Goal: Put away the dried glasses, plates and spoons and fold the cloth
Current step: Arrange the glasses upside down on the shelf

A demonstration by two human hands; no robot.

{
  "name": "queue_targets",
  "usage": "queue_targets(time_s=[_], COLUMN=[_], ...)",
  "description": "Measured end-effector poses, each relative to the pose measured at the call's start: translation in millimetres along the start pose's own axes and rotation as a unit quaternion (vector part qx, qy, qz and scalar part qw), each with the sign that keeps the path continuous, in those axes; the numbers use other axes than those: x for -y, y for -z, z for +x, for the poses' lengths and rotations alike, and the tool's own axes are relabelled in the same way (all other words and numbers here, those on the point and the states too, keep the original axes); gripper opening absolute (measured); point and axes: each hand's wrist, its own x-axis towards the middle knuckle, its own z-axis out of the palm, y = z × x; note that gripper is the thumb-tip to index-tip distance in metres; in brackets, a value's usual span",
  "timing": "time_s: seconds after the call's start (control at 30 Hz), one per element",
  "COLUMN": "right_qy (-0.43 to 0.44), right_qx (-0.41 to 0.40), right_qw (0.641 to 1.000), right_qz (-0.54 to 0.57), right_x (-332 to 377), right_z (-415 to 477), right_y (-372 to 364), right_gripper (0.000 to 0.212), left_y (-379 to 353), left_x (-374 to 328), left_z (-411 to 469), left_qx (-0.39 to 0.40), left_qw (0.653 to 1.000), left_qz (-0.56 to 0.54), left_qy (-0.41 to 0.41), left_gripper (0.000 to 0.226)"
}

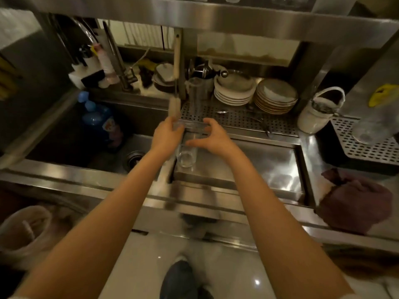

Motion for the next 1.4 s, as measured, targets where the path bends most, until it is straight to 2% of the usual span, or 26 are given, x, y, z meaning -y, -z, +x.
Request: queue_targets(time_s=[0.17,0.33,0.47,0.57,0.9,1.2,1.4], right_qy=[0.021,0.022,0.023,0.029,0.031,0.028,0.049], right_qx=[0.016,-0.023,-0.051,-0.054,-0.095,-0.086,-0.101], right_qw=[0.999,0.997,0.996,0.996,0.993,0.989,0.984], right_qz=[0.033,0.074,0.065,0.071,0.062,0.12,0.142], right_x=[-21,-35,-42,-47,-53,-41,-11], right_z=[9,21,29,32,31,27,31], right_y=[-24,-39,-44,-47,-55,-47,-28], right_gripper=[0.107,0.096,0.084,0.084,0.08,0.077,0.071], left_y=[-12,-20,-20,-20,-19,-7,10], left_x=[29,46,55,56,56,39,3], left_z=[2,-2,-4,-3,-2,5,14], left_qx=[0.013,0.052,0.08,0.087,0.082,0.108,0.092], left_qw=[0.996,0.98,0.975,0.972,0.966,0.966,0.976], left_qz=[-0.085,-0.191,-0.207,-0.214,-0.244,-0.235,-0.198], left_qy=[0.006,-0.016,-0.03,-0.035,-0.018,0.001,-0.021], left_gripper=[0.045,0.061,0.08,0.086,0.076,0.069,0.075])
